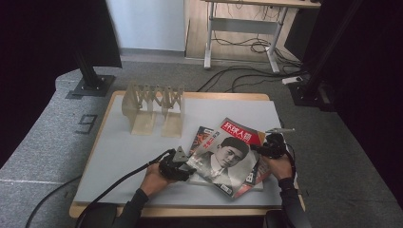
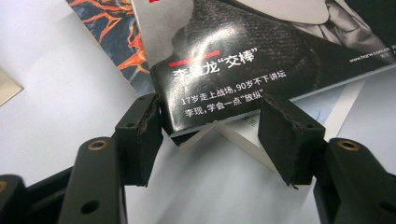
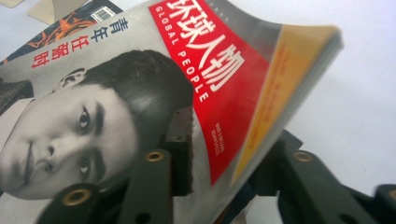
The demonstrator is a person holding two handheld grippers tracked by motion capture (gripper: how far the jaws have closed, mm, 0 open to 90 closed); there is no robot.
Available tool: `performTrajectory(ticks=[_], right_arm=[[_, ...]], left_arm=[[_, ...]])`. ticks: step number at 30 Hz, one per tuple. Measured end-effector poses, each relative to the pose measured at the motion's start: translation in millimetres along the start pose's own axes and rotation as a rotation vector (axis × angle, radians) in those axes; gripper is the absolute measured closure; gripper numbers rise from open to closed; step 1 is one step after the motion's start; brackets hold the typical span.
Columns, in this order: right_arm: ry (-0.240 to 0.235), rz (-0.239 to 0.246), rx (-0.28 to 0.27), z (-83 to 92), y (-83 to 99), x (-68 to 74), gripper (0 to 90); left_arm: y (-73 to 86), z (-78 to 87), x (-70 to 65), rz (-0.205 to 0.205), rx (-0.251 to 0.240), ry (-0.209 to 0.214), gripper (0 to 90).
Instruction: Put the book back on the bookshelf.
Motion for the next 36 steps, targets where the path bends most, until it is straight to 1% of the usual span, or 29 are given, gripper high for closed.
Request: performTrajectory(ticks=[1, 3, 4, 6, 7, 9, 10, 12, 13, 17, 19, 21, 26, 28, 32, 36], right_arm=[[0.004, 0.005, -0.01, 1.1, -1.4, 0.5, 70.5], [-0.012, 0.003, -0.037, 4.6, -5.6, 2.3, 76.1], [-0.018, 0.008, -0.044, 6.8, -7.9, 4.3, 77.8], [-0.013, 0.026, -0.05, 8.9, -10.7, 7.3, 79.5], [-0.009, 0.034, -0.052, 9.7, -12.0, 8.4, 80.0], [0.0, 0.051, -0.055, 11.4, -14.7, 11.2, 80.5], [0.001, 0.054, -0.055, 12.1, -15.6, 12.0, 80.6], [-0.001, 0.057, -0.06, 13.4, -17.1, 13.2, 80.7], [-0.002, 0.059, -0.065, 14.2, -17.9, 13.7, 80.7], [-0.005, 0.073, -0.086, 19.2, -22.4, 16.8, 81.0], [-0.01, 0.079, -0.096, 22.7, -25.7, 19.2, 81.2], [-0.015, 0.085, -0.107, 25.9, -29.3, 21.3, 81.6], [-0.022, 0.1, -0.132, 34.2, -39.5, 27.1, 84.3], [-0.027, 0.103, -0.14, 36.5, -42.4, 29.1, 85.2], [-0.023, 0.121, -0.143, 38.8, -45.5, 32.7, 85.4], [-0.02, 0.134, -0.15, 41.6, -48.3, 35.8, 85.4]], left_arm=[[0.0, 0.0, 0.0, 0.0, 0.0, 0.001, 39.5], [-0.1, 0.1, 0.0, 0.003, 0.001, 0.004, 39.5], [-0.3, 0.2, 0.1, 0.007, 0.001, 0.006, 39.3], [-0.4, 0.0, 0.4, 0.018, 0.001, 0.014, 38.9], [-0.5, -0.3, 0.5, 0.031, 0.004, 0.023, 38.0], [-0.2, -1.3, 0.8, 0.05, 0.01, 0.034, 32.2], [0.3, -1.8, 1.0, 0.056, 0.018, 0.038, 30.5], [0.4, -1.4, 0.7, 0.071, 0.025, 0.06, 26.1], [-0.4, -0.7, 1.1, 0.078, 0.024, 0.065, 22.4], [-5.7, 5.2, 3.5, 0.103, 0.005, 0.08, 14.2], [-8.8, 8.0, 5.1, 0.11, -0.008, 0.087, 14.2], [-11.1, 9.8, 6.3, 0.111, -0.01, 0.091, 13.8], [-15.4, 12.2, 10.5, 0.107, -0.004, 0.077, 15.6], [-16.8, 12.4, 12.2, 0.105, -0.003, 0.072, 18.9], [-21.3, 12.3, 12.3, 0.101, -0.013, 0.081, 25.1], [-27.2, 11.7, 9.9, 0.095, -0.021, 0.099, 30.2]])
Point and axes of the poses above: each handheld gripper's, and its own axes: z roughly backward along the jaws, y roughly out of its underside, x roughly to its left, the point moved 9 cm from there along -z, roughly forward along the jaws
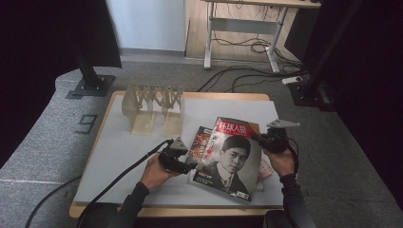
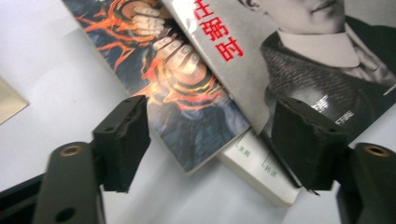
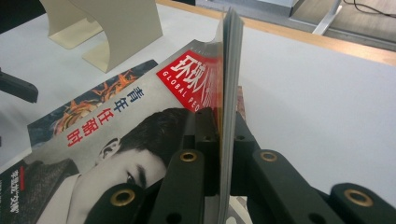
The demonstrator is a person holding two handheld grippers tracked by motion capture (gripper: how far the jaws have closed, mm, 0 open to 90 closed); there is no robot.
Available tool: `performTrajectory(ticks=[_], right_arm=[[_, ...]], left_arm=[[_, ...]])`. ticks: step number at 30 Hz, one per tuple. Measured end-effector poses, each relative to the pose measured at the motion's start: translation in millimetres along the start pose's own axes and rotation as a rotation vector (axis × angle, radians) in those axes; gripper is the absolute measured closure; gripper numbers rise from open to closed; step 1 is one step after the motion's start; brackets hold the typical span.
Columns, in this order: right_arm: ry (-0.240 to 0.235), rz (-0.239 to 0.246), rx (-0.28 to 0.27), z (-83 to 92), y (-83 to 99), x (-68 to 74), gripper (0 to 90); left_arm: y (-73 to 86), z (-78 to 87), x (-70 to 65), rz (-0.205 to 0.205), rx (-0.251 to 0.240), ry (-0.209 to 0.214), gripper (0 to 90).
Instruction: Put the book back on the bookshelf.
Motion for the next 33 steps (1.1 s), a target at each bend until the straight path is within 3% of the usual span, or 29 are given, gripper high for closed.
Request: performTrajectory(ticks=[8, 19, 24, 28, 33], right_arm=[[-0.006, 0.034, -0.023, 7.0, -12.1, 7.7, 85.5], [-0.021, 0.077, -0.048, 14.2, -28.1, 20.1, 85.5], [-0.029, 0.094, -0.058, 16.2, -33.3, 24.6, 85.5], [-0.036, 0.098, -0.058, 16.5, -33.8, 26.0, 85.4], [-0.045, 0.1, -0.061, 16.8, -33.2, 26.7, 85.4]], left_arm=[[-12.0, -1.6, -3.5, -0.009, -0.004, 0.039, 34.4], [-28.2, -14.6, -1.6, -0.017, 0.002, 0.06, 25.5], [-32.5, -25.0, 0.0, -0.011, 0.007, 0.08, 30.6], [-31.4, -36.8, 1.6, -0.023, 0.043, 0.082, 32.4], [-32.5, -44.2, 1.5, -0.002, 0.04, 0.137, 33.8]])
Point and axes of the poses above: each handheld gripper's, and its own axes: z roughly backward along the jaws, y roughly out of its underside, x roughly to its left, the point moved 9 cm from there along -z, roughly forward along the jaws
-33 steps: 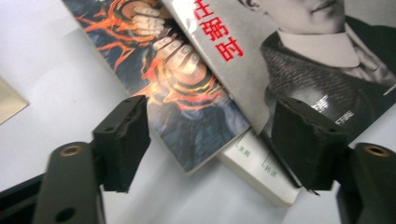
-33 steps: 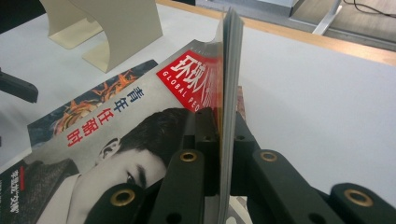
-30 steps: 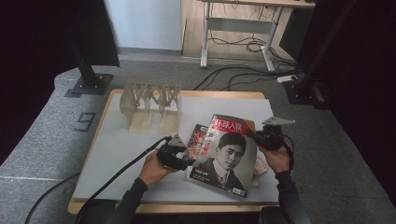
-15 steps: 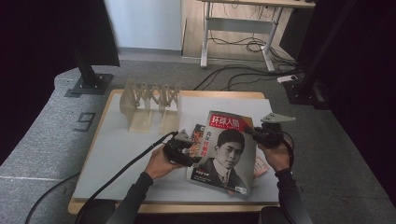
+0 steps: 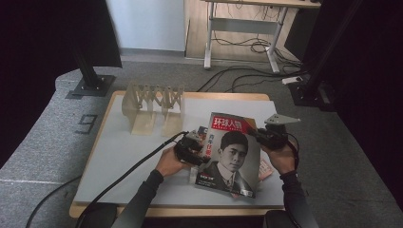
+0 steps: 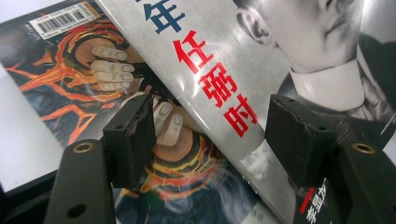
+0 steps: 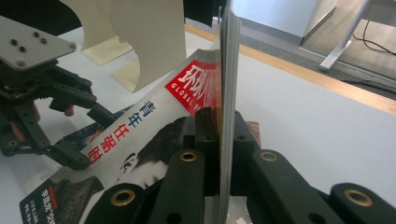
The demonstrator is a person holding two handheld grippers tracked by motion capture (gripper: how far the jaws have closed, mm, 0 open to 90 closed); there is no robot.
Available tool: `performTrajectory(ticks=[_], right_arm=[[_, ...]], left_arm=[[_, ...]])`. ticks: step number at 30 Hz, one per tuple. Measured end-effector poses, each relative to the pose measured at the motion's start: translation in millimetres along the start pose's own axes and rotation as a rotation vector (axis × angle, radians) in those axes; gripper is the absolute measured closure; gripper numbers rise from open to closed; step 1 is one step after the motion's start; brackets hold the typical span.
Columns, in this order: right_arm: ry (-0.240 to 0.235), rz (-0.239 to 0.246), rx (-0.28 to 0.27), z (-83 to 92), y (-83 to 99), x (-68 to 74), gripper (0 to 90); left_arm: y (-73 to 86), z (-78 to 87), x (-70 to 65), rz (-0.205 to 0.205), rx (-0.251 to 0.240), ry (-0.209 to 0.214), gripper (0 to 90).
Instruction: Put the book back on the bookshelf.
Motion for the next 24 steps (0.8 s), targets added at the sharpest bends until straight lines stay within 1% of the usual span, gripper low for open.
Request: performTrajectory(ticks=[3, 6, 9, 11, 14, 18, 22, 24], right_arm=[[-0.008, 0.001, -0.001, -0.2, 0.3, 0.5, 85.4], [-0.02, 0.002, -0.007, -0.7, -0.1, 2.2, 85.4], [-0.026, 0.008, -0.008, -1.3, -1.1, 4.4, 85.4], [-0.029, 0.011, -0.009, -1.4, -2.0, 5.6, 85.4], [-0.035, 0.009, -0.015, -0.4, -3.4, 6.5, 85.4], [-0.039, 0.009, -0.021, 1.0, -5.2, 6.9, 85.4], [-0.036, 0.01, -0.019, 2.2, -6.2, 6.8, 85.3], [-0.033, 0.012, -0.019, 2.7, -6.9, 6.0, 85.2]], left_arm=[[0.0, -1.6, -1.8, -0.005, 0.006, 0.027, 36.9], [0.8, -2.7, -5.8, -0.024, 0.02, 0.052, 40.8], [1.5, -2.8, -6.6, -0.019, 0.03, 0.053, 43.0], [1.4, -1.1, -6.7, -0.006, 0.032, 0.061, 46.6], [0.1, 2.8, -7.3, 0.0, 0.027, 0.069, 54.4], [-1.9, 7.3, -8.3, 0.012, 0.013, 0.065, 61.5], [-4.5, 13.4, -10.0, 0.028, -0.01, 0.083, 69.2], [-6.0, 16.3, -11.9, 0.027, -0.016, 0.088, 72.7]])
Point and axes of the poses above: each handheld gripper's, and its own axes: z roughly backward along the jaws, y roughly out of its underside, x roughly to its left, the point moved 9 cm from there along -z, roughly forward along the jaws
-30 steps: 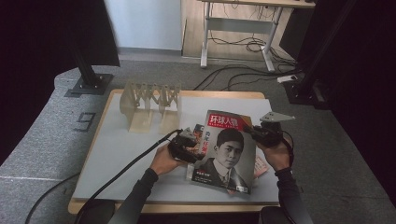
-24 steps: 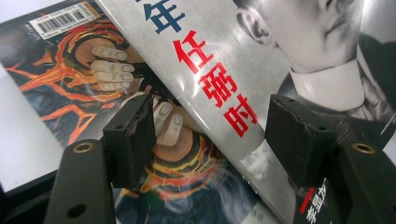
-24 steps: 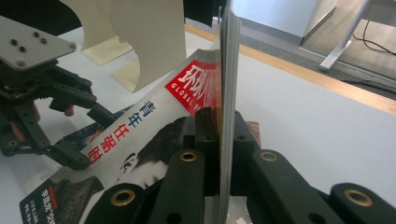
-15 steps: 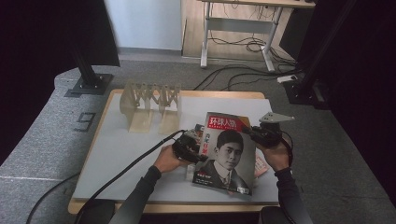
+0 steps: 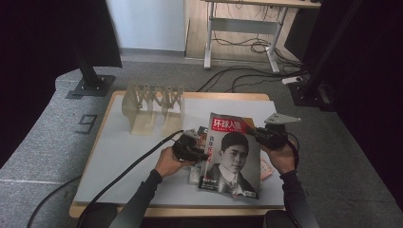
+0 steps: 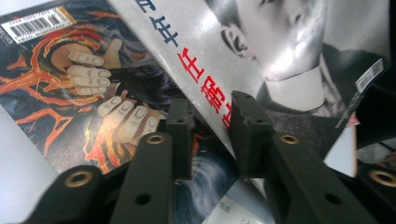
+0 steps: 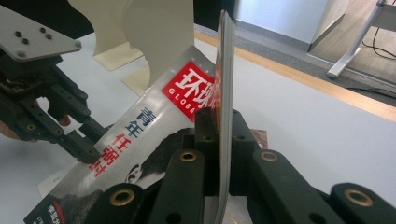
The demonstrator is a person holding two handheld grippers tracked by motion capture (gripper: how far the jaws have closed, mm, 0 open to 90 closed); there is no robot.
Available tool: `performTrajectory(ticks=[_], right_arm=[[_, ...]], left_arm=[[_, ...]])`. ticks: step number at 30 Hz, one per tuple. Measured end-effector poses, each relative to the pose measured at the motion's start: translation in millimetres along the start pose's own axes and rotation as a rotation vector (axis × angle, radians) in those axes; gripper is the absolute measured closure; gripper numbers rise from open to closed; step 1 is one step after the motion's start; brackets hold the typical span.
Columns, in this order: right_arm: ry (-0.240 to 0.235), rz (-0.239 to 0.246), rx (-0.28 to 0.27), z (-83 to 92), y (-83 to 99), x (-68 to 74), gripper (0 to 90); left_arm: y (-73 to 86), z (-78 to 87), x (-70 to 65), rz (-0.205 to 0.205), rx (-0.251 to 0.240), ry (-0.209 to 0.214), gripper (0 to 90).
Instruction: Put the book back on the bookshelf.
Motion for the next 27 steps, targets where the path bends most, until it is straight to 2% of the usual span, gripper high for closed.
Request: performTrajectory(ticks=[4, 10, 16, 20, 27], right_arm=[[-0.001, -0.001, -0.006, 1.4, -2.4, -0.1, 85.2], [0.004, 0.004, -0.019, 5.2, -8.8, -0.8, 85.2], [0.016, 0.015, -0.045, 11.8, -21.0, -2.6, 85.2], [0.026, 0.023, -0.071, 17.3, -31.5, -3.4, 85.1], [0.041, 0.053, -0.122, 27.7, -51.8, -1.8, 85.0]], left_arm=[[-2.1, 4.5, -3.1, 0.0, -0.004, -0.003, 74.9], [-8.5, 13.3, -4.6, -0.003, -0.035, -0.017, 77.2], [-19.9, 27.3, -5.3, -0.01, -0.102, -0.042, 79.5], [-28.1, 37.3, -3.4, -0.024, -0.152, -0.084, 82.1], [-41.2, 51.2, -5.0, -0.092, -0.241, -0.157, 83.2]])
Point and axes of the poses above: each handheld gripper's, and its own axes: z roughly backward along the jaws, y roughly out of its underside, x roughly to its left, the point moved 9 cm from there along -z, roughly forward along the jaws
